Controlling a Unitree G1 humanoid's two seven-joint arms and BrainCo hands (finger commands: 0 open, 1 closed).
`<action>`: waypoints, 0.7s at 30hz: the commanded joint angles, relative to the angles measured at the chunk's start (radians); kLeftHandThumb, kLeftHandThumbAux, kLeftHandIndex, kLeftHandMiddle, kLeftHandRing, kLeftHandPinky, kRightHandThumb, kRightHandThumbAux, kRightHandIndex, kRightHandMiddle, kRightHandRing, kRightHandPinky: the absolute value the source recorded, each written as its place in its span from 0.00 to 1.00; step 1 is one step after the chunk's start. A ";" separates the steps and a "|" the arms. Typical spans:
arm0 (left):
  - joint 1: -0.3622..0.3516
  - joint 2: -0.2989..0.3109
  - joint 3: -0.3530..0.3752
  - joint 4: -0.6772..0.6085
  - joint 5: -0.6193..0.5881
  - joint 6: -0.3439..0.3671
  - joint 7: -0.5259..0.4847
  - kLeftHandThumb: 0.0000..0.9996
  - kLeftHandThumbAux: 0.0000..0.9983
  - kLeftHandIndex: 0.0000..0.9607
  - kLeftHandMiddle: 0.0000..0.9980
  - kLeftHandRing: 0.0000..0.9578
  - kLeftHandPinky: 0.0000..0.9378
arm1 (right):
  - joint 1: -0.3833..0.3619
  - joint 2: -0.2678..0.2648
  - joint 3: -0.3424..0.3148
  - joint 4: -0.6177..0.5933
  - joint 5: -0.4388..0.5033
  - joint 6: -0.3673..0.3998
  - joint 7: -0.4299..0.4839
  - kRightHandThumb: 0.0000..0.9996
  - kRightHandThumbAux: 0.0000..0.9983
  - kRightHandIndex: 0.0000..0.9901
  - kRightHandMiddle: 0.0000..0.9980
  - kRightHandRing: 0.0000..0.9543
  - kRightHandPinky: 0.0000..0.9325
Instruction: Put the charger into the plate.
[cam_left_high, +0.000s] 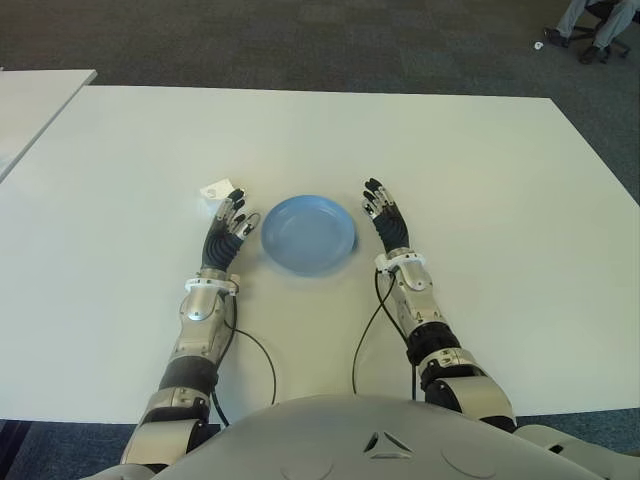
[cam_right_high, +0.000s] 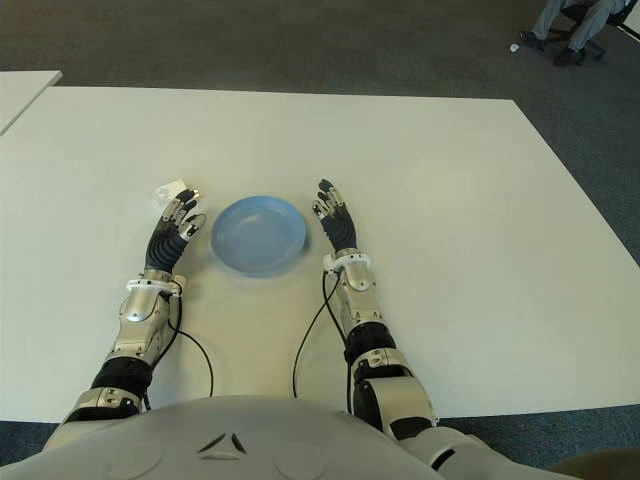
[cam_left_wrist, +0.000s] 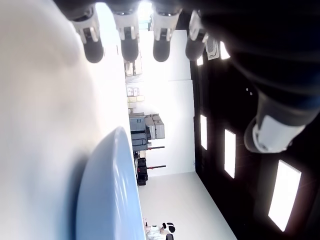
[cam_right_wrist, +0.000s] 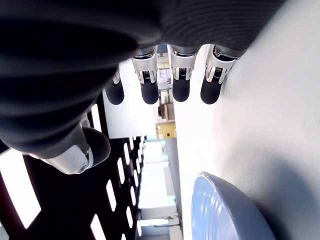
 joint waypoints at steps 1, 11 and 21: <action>0.026 0.002 0.001 0.036 0.007 0.035 0.010 0.00 0.54 0.00 0.06 0.06 0.06 | 0.012 0.002 0.003 0.029 -0.007 0.025 0.000 0.00 0.55 0.00 0.03 0.01 0.00; 0.120 0.014 -0.030 -0.235 0.144 0.150 0.105 0.03 0.60 0.01 0.05 0.04 0.03 | 0.009 -0.003 0.000 0.025 0.000 0.030 0.011 0.00 0.55 0.00 0.03 0.01 0.00; 0.230 -0.002 -0.038 -0.624 0.289 0.342 0.193 0.27 0.64 0.12 0.14 0.14 0.21 | 0.011 -0.005 0.004 0.015 -0.007 0.035 0.014 0.00 0.54 0.00 0.02 0.00 0.00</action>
